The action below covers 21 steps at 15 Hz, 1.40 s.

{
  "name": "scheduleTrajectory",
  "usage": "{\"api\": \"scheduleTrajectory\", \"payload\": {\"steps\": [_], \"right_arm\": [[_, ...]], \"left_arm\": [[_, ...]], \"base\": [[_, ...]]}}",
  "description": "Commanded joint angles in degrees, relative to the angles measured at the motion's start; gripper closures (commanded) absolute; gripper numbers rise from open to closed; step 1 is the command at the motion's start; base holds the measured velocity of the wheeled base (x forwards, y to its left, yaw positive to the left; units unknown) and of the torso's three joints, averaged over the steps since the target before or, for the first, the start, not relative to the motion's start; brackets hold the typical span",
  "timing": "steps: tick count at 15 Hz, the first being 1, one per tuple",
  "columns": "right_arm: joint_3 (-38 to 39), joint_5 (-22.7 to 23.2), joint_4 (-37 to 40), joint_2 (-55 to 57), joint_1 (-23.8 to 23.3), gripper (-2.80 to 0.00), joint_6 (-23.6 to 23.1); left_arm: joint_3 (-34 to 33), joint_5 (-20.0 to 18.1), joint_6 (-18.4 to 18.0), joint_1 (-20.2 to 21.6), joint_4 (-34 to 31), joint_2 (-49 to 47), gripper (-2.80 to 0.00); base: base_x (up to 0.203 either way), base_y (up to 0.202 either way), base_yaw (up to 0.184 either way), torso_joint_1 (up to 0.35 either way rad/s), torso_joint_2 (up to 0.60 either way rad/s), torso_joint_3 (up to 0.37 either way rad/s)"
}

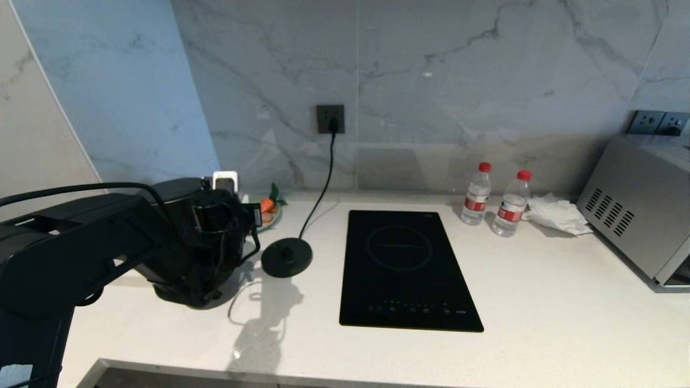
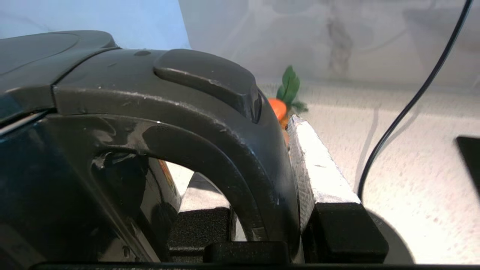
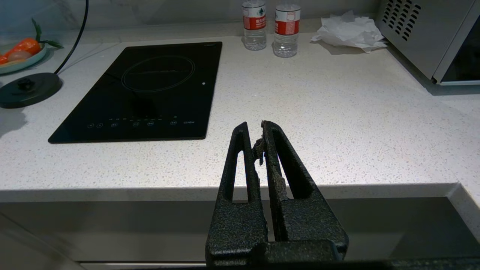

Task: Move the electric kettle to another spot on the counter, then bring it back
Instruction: Grab the kettle, then place it on the power base

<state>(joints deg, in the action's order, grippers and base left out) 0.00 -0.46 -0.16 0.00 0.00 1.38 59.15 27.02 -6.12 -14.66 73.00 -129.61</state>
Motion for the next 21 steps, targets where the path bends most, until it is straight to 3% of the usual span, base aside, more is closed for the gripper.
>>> {"api": "scheduleTrajectory", "payload": {"steps": [1,10,16,21], "right_arm": [[0.0,0.0,0.0,0.1,0.0,0.0,0.0],[0.0,0.0,0.0,0.1,0.0,0.0,0.0],[0.0,0.0,0.0,0.1,-0.1,0.0,0.0],[0.0,0.0,0.0,0.1,-0.1,0.0,0.0]], "left_arm": [[0.0,0.4,0.0,-1.5,0.4,1.7,0.0],[1.2,3.7,0.1,-9.9,0.4,0.3,0.0],[11.5,8.2,0.0,-12.5,-0.1,-5.1,0.0],[17.3,8.6,-0.2,-16.3,-4.7,-6.3,0.0]], "base": [[0.0,0.0,0.0,0.0,0.0,0.0],[0.0,0.0,0.0,0.0,0.0,0.0],[0.0,0.0,0.0,0.0,0.0,0.0],[0.0,0.0,0.0,0.0,0.0,0.0]]}}
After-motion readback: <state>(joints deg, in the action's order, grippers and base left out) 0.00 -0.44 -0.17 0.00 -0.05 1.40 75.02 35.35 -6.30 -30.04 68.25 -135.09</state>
